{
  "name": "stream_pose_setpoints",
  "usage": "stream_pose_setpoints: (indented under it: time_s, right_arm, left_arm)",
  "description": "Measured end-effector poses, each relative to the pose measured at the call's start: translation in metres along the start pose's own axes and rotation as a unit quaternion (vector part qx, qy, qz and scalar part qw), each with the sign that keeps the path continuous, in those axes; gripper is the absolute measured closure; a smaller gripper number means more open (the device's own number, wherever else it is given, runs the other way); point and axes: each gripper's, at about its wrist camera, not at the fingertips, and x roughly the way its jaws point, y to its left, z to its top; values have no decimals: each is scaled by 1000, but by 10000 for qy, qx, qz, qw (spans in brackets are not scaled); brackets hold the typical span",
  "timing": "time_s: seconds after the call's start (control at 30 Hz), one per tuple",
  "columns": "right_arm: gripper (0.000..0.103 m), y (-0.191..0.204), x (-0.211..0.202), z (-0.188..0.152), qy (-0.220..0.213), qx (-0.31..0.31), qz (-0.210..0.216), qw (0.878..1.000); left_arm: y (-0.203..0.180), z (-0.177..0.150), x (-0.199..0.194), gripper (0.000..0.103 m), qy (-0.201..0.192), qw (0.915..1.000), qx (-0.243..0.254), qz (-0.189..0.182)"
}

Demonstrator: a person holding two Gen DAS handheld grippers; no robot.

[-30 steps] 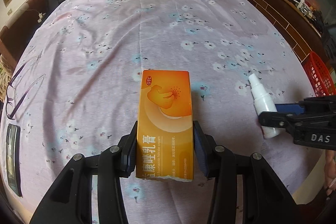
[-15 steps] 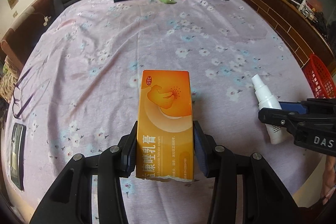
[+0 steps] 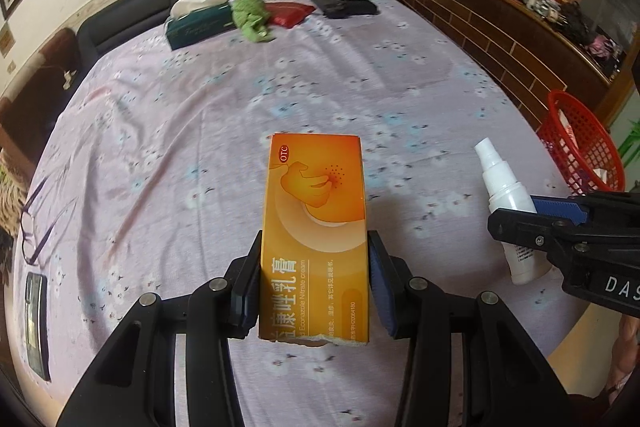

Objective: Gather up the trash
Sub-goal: 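Carry the orange box and white spray bottle over the red wastebasket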

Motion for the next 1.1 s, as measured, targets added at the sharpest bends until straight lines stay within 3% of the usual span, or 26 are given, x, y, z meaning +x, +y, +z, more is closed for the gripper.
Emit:
stream_pose_setpoints:
  time_s: [0.57, 1.1]
  right_arm:
    - [69, -39, -45, -4, -401, 233, -70, 9989]
    - [69, -64, -67, 1, -635, 453, -116, 9969]
  left_arm:
    - [-50, 20, -18, 58, -305, 9987, 416, -57]
    - [-73, 36, -19, 58, -469, 9965, 679, -152]
